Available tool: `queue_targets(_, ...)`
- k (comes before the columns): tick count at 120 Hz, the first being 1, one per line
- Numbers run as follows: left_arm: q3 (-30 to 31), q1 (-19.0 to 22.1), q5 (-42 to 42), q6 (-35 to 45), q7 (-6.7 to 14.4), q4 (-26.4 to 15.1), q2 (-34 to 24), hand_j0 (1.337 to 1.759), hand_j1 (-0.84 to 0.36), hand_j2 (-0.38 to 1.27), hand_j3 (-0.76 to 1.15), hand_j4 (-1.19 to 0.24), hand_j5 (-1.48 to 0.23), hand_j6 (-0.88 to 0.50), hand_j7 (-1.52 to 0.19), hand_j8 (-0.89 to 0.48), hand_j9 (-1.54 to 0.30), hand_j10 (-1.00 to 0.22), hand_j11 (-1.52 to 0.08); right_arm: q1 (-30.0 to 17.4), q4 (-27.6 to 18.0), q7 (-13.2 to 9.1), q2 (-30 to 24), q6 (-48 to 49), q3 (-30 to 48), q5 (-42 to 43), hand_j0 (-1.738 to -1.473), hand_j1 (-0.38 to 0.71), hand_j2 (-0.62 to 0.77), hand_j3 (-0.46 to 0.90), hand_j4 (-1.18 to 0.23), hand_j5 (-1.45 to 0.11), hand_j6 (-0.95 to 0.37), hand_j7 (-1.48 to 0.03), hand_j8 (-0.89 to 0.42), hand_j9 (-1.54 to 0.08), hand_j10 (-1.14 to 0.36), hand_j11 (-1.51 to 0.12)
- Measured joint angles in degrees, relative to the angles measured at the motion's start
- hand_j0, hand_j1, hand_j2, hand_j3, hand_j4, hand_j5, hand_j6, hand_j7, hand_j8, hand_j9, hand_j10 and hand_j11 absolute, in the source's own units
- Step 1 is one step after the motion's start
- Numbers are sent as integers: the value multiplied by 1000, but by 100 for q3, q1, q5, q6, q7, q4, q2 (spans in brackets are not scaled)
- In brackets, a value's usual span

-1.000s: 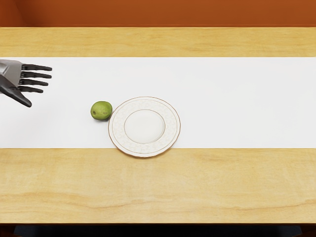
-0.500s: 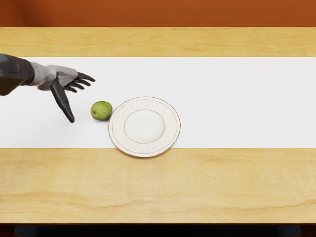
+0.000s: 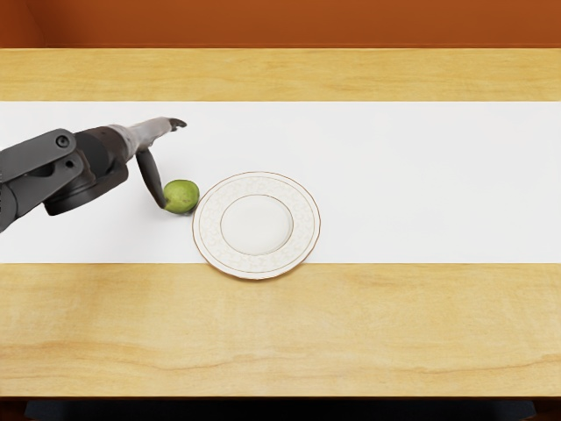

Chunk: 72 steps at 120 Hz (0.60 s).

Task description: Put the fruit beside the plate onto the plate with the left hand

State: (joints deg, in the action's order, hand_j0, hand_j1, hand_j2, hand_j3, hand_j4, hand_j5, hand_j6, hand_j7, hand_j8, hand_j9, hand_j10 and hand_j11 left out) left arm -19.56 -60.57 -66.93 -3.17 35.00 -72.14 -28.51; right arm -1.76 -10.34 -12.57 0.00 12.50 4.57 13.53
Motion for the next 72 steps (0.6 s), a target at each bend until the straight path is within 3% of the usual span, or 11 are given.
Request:
queue_targets(46, 731, -28, -602, 582, 0, -2, 373, 1658, 264, 17, 0, -76, -94, -77, -94, -77, -94, -75, -94, 0, 0, 0, 0, 1, 0, 1, -1658, -322, -5, 0, -22, -29, -22, -29, -22, -29, -22, -29)
queue_targets(72, 776, 34, -654, 613, 0, -1, 374, 1658, 119, 41, 0, -197, -251, -198, -251, -198, -251, -196, -251, 0, -1, 0, 0, 0, 0, 1, -1658, -323, -4, 0, -22, -28, -22, -28, -22, -28, -22, -28)
